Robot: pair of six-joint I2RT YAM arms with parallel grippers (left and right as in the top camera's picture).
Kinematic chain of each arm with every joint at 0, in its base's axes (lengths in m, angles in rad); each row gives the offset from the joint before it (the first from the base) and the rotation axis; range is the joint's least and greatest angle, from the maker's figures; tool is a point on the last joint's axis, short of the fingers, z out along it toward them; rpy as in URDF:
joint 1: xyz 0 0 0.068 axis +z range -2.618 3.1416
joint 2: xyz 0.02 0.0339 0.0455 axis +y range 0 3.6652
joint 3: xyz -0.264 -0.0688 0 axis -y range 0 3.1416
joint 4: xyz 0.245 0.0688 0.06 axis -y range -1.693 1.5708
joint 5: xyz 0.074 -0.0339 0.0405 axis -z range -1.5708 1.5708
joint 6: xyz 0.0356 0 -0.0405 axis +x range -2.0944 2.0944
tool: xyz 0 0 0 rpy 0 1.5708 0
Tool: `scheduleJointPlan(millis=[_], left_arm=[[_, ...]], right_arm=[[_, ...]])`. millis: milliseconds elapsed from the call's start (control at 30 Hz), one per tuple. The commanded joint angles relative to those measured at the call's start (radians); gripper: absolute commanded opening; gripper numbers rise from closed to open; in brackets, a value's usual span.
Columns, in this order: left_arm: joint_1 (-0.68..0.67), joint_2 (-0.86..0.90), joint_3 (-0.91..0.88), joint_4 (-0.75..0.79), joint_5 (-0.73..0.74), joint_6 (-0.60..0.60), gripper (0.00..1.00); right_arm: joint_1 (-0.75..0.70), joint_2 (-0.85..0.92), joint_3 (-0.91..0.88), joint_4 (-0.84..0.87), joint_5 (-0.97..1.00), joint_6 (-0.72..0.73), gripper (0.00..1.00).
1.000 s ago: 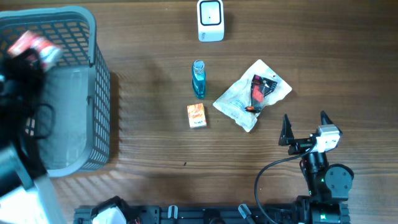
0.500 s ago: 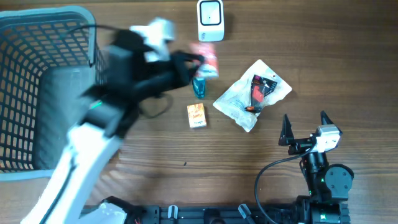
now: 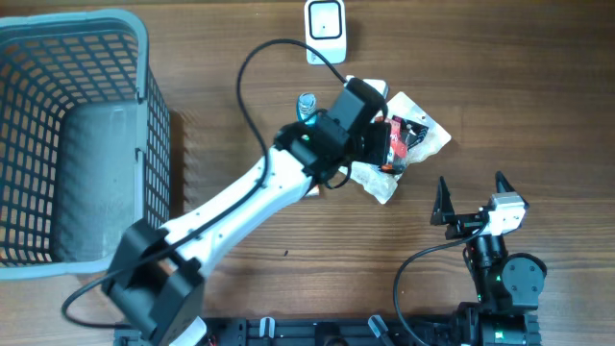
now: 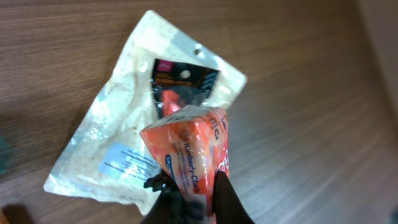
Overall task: Scan the item barcode
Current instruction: 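Carry the red-white snack box to the scanner and release it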
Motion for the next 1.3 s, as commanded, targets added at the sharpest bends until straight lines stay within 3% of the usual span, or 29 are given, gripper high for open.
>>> scheduleJointPlan(millis=[0, 67, 100, 133, 233, 267, 333, 500, 600, 633, 667, 700, 733, 767, 800, 833, 867, 900, 933, 967, 1000, 1033, 1067, 1100, 1133, 1167, 1200, 1233, 1267], left_arm=[[-0.008, 0.072, 0.000, 0.019, -0.072, 0.026, 0.17], [-0.008, 0.101, 0.000, 0.018, -0.072, 0.026, 0.25], [-0.008, 0.109, 0.000, 0.018, -0.072, 0.026, 0.40], [-0.008, 0.109, 0.000, 0.017, -0.072, 0.026, 0.63], [-0.005, 0.092, 0.002, 0.020, -0.072, 0.026, 0.79], [-0.005, 0.079, 0.002, 0.020, -0.072, 0.034, 0.82], [-0.005, 0.046, 0.003, 0.019, -0.072, 0.094, 0.79], [-0.006, -0.051, 0.011, 0.023, -0.072, 0.122, 0.89], [-0.005, -0.040, 0.010, -0.014, -0.100, 0.159, 0.82], [-0.005, -0.037, 0.010, -0.043, -0.100, 0.198, 0.67], [-0.005, -0.038, 0.010, -0.068, -0.101, 0.215, 0.34], [-0.005, -0.039, 0.010, -0.073, -0.101, 0.222, 0.23], [-0.003, -0.039, 0.010, -0.066, -0.089, 0.208, 0.36], [-0.004, -0.034, 0.010, -0.058, -0.073, 0.185, 0.79], [-0.008, -0.018, 0.010, -0.052, -0.056, 0.184, 0.95], [-0.012, -0.001, 0.010, -0.062, -0.057, 0.238, 0.93], [-0.012, 0.002, 0.010, -0.077, -0.057, 0.279, 1.00], [-0.010, 0.002, 0.010, -0.083, -0.060, 0.279, 0.93], [-0.008, -0.001, 0.010, -0.081, -0.055, 0.271, 0.44], [-0.007, -0.003, 0.010, -0.077, -0.051, 0.255, 0.31], [-0.008, -0.003, 0.010, -0.073, -0.052, 0.245, 0.53], [-0.010, -0.003, 0.010, -0.071, -0.053, 0.246, 0.84], [-0.010, -0.003, 0.010, -0.072, -0.052, 0.246, 0.61], [-0.010, -0.003, 0.010, -0.071, -0.052, 0.245, 0.28], [-0.010, -0.003, 0.010, -0.070, -0.052, 0.245, 0.41], [-0.009, -0.003, 0.010, -0.068, -0.052, 0.246, 0.83], [-0.009, -0.003, 0.010, -0.068, -0.053, 0.246, 0.39], [-0.009, -0.003, 0.010, -0.068, -0.053, 0.246, 0.17], [-0.010, -0.003, 0.010, -0.067, -0.053, 0.246, 0.26]], right_arm=[[0.004, -0.005, -0.001, 0.004, 0.010, -0.017, 1.00], [0.004, -0.005, -0.001, 0.004, 0.010, -0.017, 1.00], [0.004, -0.005, -0.001, 0.004, 0.010, -0.017, 1.00], [0.004, -0.005, -0.001, 0.004, 0.010, -0.017, 1.00], [0.004, -0.005, -0.001, 0.004, 0.010, -0.017, 1.00], [0.004, -0.005, -0.001, 0.004, 0.010, -0.017, 1.00], [0.004, -0.005, -0.001, 0.004, 0.010, -0.017, 1.00], [0.004, -0.005, -0.001, 0.004, 0.010, -0.017, 1.00], [0.004, -0.005, -0.001, 0.004, 0.010, -0.017, 1.00], [0.004, -0.005, -0.001, 0.004, 0.010, -0.016, 1.00], [0.004, -0.005, -0.001, 0.004, 0.010, -0.016, 1.00], [0.004, -0.005, -0.001, 0.004, 0.010, -0.017, 1.00], [0.004, -0.005, -0.001, 0.004, 0.010, -0.017, 1.00], [0.004, -0.005, -0.001, 0.004, 0.010, -0.017, 1.00], [0.004, -0.005, -0.001, 0.004, 0.010, -0.017, 1.00], [0.004, -0.005, -0.001, 0.004, 0.010, -0.017, 1.00], [0.004, -0.005, -0.001, 0.004, 0.010, -0.016, 1.00], [0.004, -0.005, -0.001, 0.004, 0.010, -0.017, 1.00], [0.004, -0.005, -0.001, 0.004, 0.010, -0.017, 1.00], [0.004, -0.005, -0.001, 0.004, 0.010, -0.017, 1.00], [0.004, -0.005, -0.001, 0.004, 0.010, -0.016, 1.00], [0.004, -0.005, -0.001, 0.004, 0.010, -0.016, 1.00], [0.004, -0.005, -0.001, 0.004, 0.010, -0.017, 1.00], [0.004, -0.005, -0.001, 0.004, 0.010, -0.016, 1.00], [0.004, -0.005, -0.001, 0.004, 0.010, -0.017, 1.00], [0.004, -0.005, -0.001, 0.004, 0.010, -0.016, 1.00], [0.004, -0.005, -0.001, 0.004, 0.010, -0.017, 1.00], [0.004, -0.005, -0.001, 0.004, 0.010, -0.016, 1.00], [0.004, -0.005, -0.001, 0.004, 0.010, -0.017, 1.00]])
